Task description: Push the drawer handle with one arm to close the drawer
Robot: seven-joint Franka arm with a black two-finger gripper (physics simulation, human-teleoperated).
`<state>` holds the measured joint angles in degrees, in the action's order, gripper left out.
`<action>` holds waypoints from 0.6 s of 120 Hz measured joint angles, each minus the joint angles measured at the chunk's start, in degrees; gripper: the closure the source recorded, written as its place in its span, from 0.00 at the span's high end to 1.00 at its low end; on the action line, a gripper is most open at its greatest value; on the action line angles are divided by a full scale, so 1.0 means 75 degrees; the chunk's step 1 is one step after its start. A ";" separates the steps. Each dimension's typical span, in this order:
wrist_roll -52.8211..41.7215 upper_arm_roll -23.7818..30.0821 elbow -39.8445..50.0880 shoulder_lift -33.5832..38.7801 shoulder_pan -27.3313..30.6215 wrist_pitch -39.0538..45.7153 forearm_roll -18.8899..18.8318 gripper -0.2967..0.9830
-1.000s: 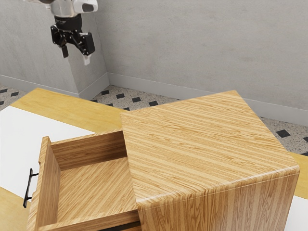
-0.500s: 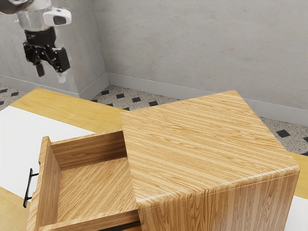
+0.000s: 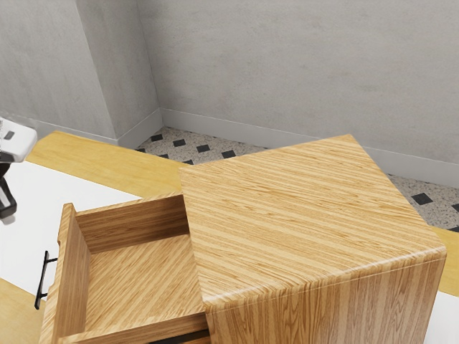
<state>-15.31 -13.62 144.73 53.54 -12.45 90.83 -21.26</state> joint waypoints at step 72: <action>-0.1009 0.0366 0.1353 0.1079 -0.0460 0.0054 0.0816 0.16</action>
<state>-22.87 -10.88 154.88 61.63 -15.90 91.24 -15.15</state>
